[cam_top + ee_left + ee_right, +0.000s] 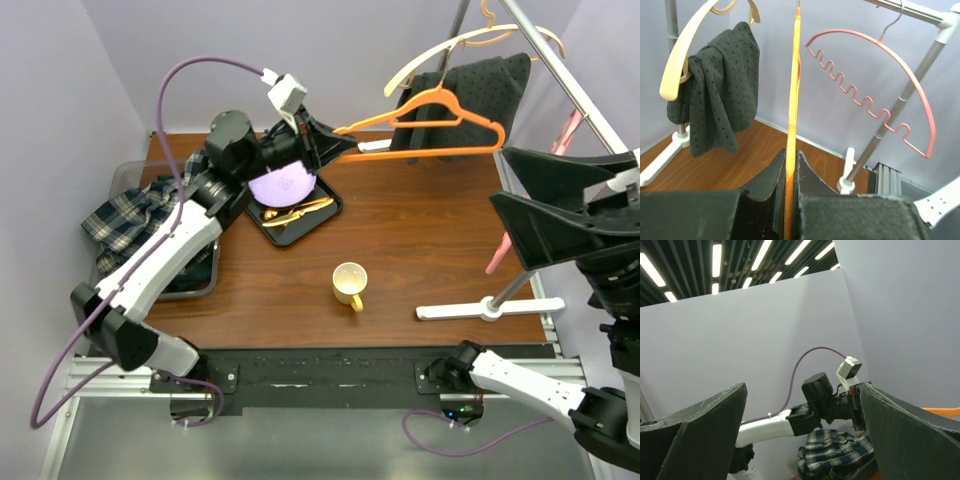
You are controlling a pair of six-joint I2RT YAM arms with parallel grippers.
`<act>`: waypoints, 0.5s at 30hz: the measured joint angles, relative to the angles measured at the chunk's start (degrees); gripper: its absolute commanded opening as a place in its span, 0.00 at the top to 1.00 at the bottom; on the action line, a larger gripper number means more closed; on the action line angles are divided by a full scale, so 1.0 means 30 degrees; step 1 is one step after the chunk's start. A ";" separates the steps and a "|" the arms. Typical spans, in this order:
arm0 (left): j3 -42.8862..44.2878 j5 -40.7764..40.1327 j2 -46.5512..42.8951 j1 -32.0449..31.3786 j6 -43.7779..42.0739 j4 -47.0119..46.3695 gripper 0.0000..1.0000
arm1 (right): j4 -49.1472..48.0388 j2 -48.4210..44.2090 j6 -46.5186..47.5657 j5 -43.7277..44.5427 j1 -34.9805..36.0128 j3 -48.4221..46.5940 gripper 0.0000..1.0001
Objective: Remove the skirt from the hanger
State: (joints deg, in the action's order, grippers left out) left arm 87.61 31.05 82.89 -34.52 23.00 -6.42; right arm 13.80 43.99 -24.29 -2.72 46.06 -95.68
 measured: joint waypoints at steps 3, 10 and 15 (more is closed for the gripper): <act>0.0619 -0.0168 0.1268 -0.0211 0.0015 -0.0991 1.00 | 0.0058 -0.0051 -0.0138 0.0321 0.0000 -0.0248 0.01; 0.3723 -0.0058 0.5428 -0.1326 0.0073 -0.2616 1.00 | 0.0364 -0.0321 -0.0015 0.1413 0.0000 -0.0051 0.01; 0.4940 -0.0073 0.7329 -0.2062 0.0080 -0.3643 1.00 | 0.0561 -0.1013 0.0109 0.1727 0.0000 0.0415 0.01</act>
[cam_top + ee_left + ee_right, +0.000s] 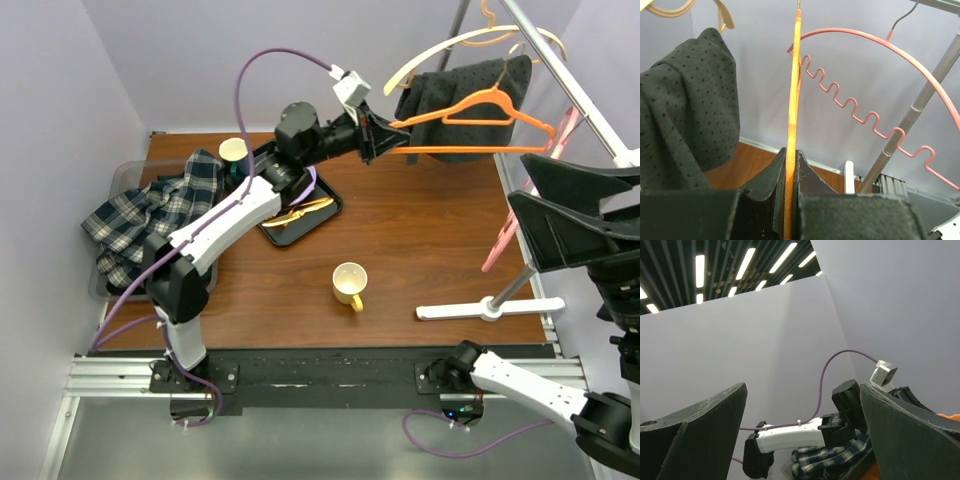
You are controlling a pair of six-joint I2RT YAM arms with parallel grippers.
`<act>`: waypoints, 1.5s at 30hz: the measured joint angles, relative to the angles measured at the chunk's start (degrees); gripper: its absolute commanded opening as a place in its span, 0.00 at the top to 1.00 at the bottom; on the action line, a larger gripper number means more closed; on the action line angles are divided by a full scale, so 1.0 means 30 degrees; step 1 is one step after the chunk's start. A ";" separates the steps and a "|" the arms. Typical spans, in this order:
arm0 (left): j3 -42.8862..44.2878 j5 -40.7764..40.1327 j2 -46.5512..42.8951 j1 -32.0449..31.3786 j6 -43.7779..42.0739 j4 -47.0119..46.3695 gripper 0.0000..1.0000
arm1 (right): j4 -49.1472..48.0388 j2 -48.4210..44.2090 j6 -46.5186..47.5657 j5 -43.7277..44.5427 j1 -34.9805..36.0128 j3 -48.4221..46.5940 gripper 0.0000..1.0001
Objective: Remove the skirt from the hanger
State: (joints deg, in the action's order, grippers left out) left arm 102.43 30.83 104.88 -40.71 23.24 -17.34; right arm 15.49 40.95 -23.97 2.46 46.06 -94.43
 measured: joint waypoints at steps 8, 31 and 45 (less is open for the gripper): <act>0.1311 0.0080 0.1413 -0.0605 0.0131 -0.2055 1.00 | 0.0146 -0.0510 0.0109 0.0299 0.0000 0.0211 0.01; 0.3432 0.0510 0.4816 -0.0780 0.1719 -0.3424 0.41 | 0.2849 -0.0153 0.1384 0.0874 0.0000 -0.1428 0.01; -0.5340 -0.1064 -0.2076 -0.0852 -0.1195 -0.3249 0.00 | 0.2987 0.1486 0.1545 0.0954 0.0000 -0.0211 0.09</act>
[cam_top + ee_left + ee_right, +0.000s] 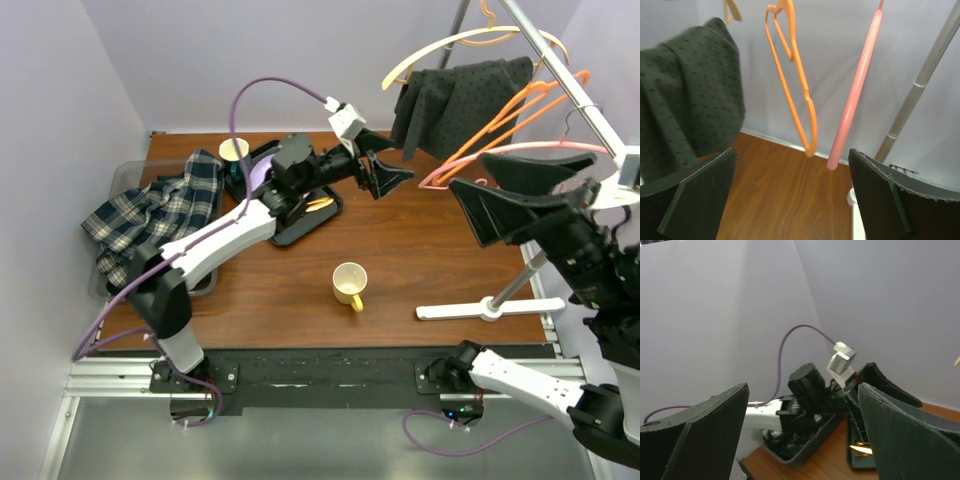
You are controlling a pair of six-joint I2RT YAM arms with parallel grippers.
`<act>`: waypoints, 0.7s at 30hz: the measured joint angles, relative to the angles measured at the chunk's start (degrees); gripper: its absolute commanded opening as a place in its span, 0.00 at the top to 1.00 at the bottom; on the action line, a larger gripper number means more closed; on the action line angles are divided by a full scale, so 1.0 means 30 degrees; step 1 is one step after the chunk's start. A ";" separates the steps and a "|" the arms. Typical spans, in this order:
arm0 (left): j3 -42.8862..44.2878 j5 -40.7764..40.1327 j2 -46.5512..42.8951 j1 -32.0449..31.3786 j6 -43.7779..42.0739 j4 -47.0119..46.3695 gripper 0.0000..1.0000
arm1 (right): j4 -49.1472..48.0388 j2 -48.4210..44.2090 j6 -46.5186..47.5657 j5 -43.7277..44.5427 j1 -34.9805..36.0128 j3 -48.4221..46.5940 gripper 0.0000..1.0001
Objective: Remove the skirt from the hanger
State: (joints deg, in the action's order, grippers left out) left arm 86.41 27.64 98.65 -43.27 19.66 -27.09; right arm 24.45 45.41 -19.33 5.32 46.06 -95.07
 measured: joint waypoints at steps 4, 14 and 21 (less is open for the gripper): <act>-0.1297 -0.2069 -0.2681 0.0000 -0.2113 0.1581 0.00 | 0.0685 0.2018 0.0729 0.0838 0.0000 -0.1661 0.11; -0.4386 -0.9537 -0.7752 0.0000 -0.5916 0.6834 0.00 | 0.1719 0.9653 0.2841 0.8794 0.0000 -0.6302 0.13; -0.8211 -1.3333 -1.0892 0.0000 -0.8451 0.7439 0.00 | 0.2069 1.4761 0.2186 1.0134 -0.3002 -0.7766 0.18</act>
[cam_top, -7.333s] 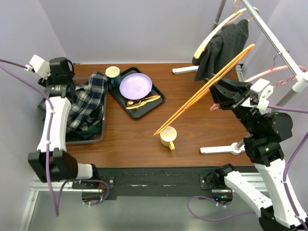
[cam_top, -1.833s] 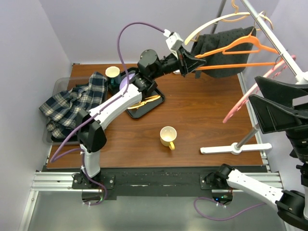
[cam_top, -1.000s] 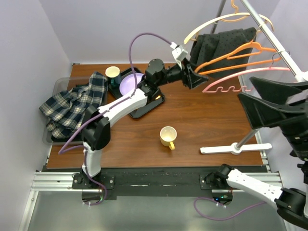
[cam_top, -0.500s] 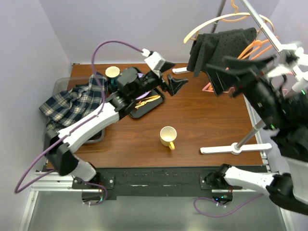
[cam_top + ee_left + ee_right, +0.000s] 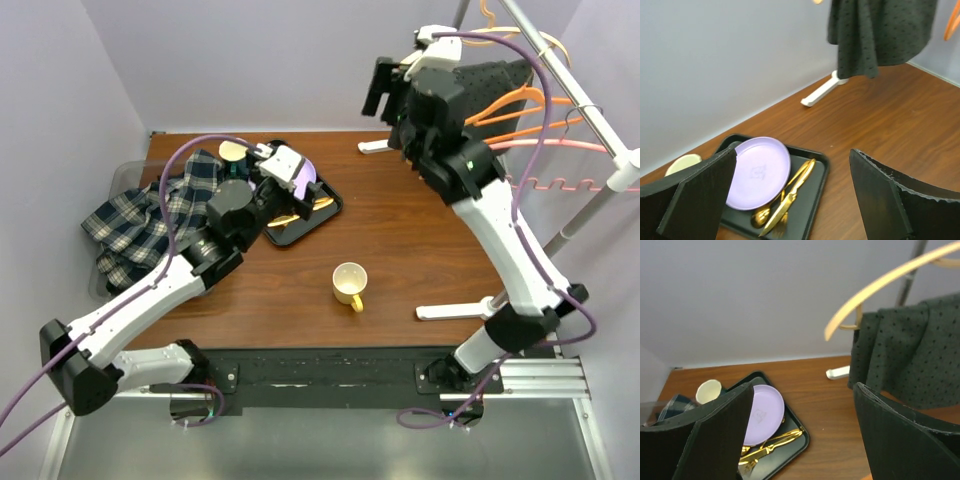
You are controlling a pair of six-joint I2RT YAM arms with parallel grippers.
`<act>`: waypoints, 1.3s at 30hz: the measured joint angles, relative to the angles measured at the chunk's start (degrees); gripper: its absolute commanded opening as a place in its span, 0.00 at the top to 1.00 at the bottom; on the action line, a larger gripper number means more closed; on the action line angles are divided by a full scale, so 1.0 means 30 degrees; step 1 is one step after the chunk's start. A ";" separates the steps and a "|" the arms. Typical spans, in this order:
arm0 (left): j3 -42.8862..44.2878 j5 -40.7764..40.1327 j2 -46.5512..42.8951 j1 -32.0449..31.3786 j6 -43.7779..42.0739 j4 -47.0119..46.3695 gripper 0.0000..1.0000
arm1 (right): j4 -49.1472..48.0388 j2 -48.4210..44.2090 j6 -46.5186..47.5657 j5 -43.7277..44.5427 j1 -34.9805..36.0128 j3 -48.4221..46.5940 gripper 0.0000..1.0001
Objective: Remove the skirt from the hanger
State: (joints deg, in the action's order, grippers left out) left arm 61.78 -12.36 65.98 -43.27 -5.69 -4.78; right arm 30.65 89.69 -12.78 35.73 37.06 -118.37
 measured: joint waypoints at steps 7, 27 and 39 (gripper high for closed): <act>-0.4138 -0.1756 -0.4051 0.0000 -0.1537 -0.1909 0.00 | 0.0372 0.2892 -0.4838 -0.0918 -0.4007 -0.1770 0.21; -0.6025 -0.2965 -0.5945 0.0000 -0.1960 -0.3687 0.00 | -0.5574 0.3949 -1.0229 0.1348 -0.4641 0.0175 0.40; -0.6076 -0.2936 -0.5938 0.0000 -0.1953 -0.3687 0.00 | -0.5821 0.5588 -1.0754 0.2572 -0.4772 -0.0058 0.42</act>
State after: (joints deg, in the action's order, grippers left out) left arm 43.55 -21.17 48.16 -43.27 -11.55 -15.84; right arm 13.19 106.45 -45.04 43.44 22.74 -118.54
